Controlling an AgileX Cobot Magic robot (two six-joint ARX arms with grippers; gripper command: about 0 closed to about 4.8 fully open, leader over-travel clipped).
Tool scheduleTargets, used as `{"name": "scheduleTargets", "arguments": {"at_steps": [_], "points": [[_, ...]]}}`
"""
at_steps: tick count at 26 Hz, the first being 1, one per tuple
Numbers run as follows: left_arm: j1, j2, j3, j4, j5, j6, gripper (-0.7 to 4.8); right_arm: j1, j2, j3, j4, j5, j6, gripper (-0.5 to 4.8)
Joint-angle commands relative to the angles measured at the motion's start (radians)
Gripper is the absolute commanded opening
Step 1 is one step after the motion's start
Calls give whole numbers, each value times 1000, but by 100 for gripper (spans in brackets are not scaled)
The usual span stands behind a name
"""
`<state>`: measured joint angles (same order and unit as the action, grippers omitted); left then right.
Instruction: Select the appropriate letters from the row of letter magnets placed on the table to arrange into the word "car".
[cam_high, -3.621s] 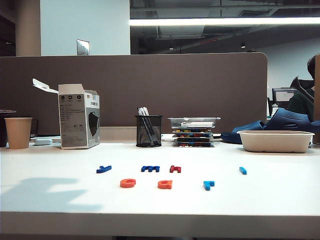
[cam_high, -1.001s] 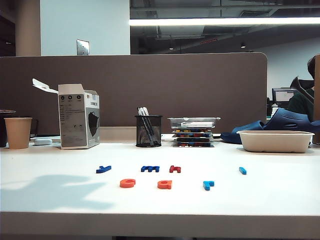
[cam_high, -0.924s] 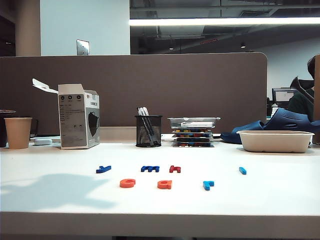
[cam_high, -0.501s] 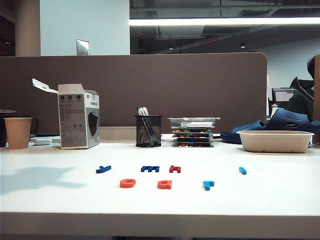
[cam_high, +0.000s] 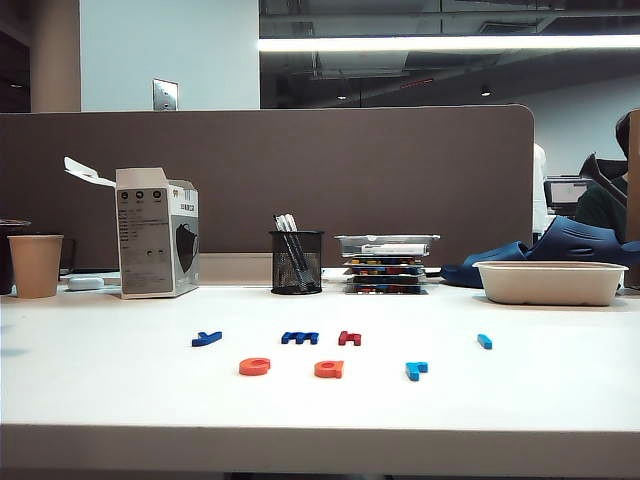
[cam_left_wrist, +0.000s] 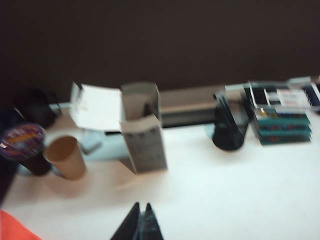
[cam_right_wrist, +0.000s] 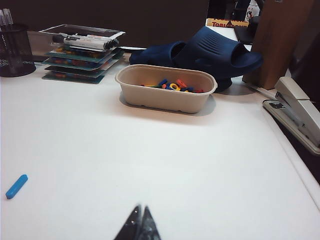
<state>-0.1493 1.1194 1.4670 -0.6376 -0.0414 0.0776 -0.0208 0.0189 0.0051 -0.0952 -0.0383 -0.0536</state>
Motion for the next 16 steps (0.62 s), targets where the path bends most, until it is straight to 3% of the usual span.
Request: {"name": "scheduleTargets", "arguments": {"at_steps": [1,9,16], "points": [[48,-50,-5,10,4,13,-6,0,0,-5,11,3,-3,-1],[99,-283,-152,61,27,20,-6,-1,0,-5,11,2,-3,-1],[100,-610,-395,66,42,20,-5,-2,0,-5,10,-8,-2,-1]]}}
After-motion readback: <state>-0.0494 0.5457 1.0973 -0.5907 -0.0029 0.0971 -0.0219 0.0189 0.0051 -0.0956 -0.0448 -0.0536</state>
